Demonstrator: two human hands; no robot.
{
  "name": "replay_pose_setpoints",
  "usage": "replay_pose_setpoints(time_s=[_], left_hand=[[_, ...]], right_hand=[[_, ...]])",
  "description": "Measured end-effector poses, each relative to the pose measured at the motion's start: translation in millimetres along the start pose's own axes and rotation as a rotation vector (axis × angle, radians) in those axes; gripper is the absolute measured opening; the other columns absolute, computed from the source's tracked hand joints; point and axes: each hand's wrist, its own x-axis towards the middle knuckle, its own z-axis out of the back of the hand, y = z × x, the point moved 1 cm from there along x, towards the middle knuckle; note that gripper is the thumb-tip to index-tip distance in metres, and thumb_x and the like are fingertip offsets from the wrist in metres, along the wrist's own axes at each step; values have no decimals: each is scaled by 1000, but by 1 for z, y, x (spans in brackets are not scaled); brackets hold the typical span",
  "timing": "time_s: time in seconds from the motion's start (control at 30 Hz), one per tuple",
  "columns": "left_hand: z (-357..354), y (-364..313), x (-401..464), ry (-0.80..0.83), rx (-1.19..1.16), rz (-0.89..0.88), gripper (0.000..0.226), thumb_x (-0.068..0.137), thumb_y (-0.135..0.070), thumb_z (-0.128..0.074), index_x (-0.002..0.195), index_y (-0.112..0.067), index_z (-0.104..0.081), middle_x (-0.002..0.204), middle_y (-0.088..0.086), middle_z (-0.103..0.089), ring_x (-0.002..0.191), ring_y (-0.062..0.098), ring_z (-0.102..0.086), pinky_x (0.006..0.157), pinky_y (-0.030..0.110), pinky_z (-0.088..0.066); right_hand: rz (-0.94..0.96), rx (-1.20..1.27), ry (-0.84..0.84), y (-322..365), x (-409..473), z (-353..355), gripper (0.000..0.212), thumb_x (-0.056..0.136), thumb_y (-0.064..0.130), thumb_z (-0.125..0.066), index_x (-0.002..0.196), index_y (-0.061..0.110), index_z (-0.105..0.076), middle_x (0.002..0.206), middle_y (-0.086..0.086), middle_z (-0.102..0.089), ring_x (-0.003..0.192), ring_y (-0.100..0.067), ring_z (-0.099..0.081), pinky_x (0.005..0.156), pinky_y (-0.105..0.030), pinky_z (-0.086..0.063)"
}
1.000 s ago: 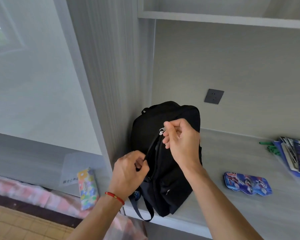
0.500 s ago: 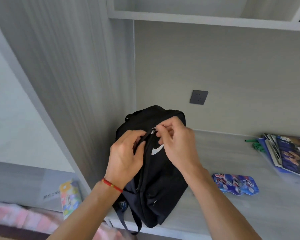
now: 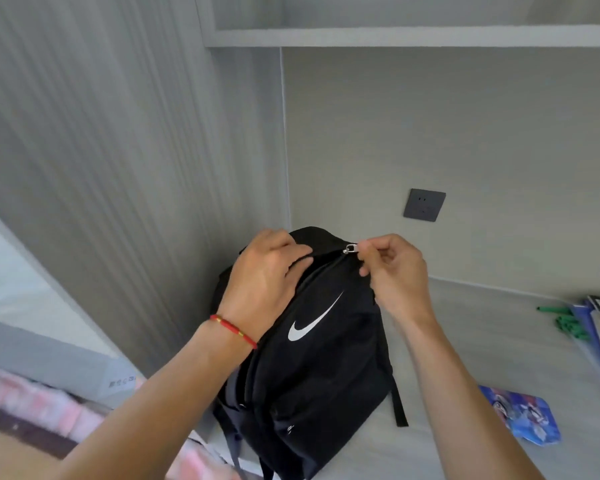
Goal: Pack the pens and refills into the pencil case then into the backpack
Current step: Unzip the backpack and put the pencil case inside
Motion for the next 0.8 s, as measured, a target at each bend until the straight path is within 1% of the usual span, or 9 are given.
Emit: replay_pose_setpoints(time_s=[0.1, 0.2, 0.33, 0.47, 0.57, 0.63, 0.7, 0.77, 0.8], left_hand=[[-1, -4, 13, 22, 8, -4, 9, 90, -23, -69, 90, -23, -78, 81, -7, -65, 80, 16, -57, 71, 37, -51], [3, 0, 17, -8, -12, 57, 8, 86, -20, -72, 84, -24, -77, 76, -9, -65, 75, 13, -59, 69, 34, -51], [3, 1, 19, -67, -86, 166, 7, 83, -17, -76, 83, -23, -79, 74, -13, -67, 68, 6, -61, 65, 16, -45], [3, 2, 21, -139, -104, 258, 7, 83, -15, -76, 80, -21, -79, 72, -13, -67, 67, 7, -62, 64, 14, -44], [1, 2, 18, -137, -104, 289, 8, 82, -14, -77, 80, -22, -79, 72, -10, -67, 68, 8, -63, 64, 13, -44], [-3, 1, 15, -125, -110, 321, 8, 83, -15, -76, 81, -23, -79, 74, -11, -68, 68, 8, -62, 65, 12, -43], [-2, 1, 16, -133, -125, 345, 8, 84, -17, -75, 82, -24, -79, 75, -11, -68, 68, 7, -61, 66, 10, -41], [0, 2, 15, -138, -130, 357, 7, 84, -19, -75, 83, -25, -79, 75, -12, -67, 67, 6, -60, 66, 10, -40], [1, 3, 14, -140, -138, 356, 7, 84, -20, -75, 84, -26, -79, 75, -12, -67, 66, 6, -59, 66, 10, -40]], right_hand=[[-150, 78, -11, -21, 21, 16, 13, 93, 28, -66, 87, 18, -71, 72, 2, -70, 58, -9, -60, 64, -27, -44], [-300, 138, 23, -53, 40, 26, 15, 94, 24, -65, 88, 13, -72, 76, -4, -67, 64, -17, -54, 58, -30, -39], [-456, 130, 94, -99, 53, 29, 15, 97, 18, -65, 91, 7, -72, 82, -5, -66, 61, -16, -52, 52, -27, -37], [-640, 67, 198, -152, 49, 30, 19, 94, 19, -67, 81, 6, -72, 75, -6, -63, 56, -15, -50, 52, -29, -36], [-744, 37, 269, -184, 28, 27, 19, 94, 17, -66, 78, 7, -70, 78, -8, -61, 55, -15, -49, 55, -29, -35], [-745, 17, 289, -191, 25, 23, 18, 95, 14, -63, 81, 6, -70, 81, -10, -64, 58, -16, -53, 55, -29, -38], [-687, 53, 238, -181, 32, 24, 19, 96, 18, -62, 93, 3, -73, 90, -13, -71, 68, -20, -60, 60, -31, -46], [-593, 112, 162, -156, 36, 30, 24, 98, 30, -60, 107, 11, -72, 109, -11, -73, 91, -23, -67, 73, -33, -54], [-531, 150, 156, -140, 34, 35, 26, 100, 37, -57, 113, 19, -70, 119, -6, -70, 105, -23, -65, 82, -36, -55]])
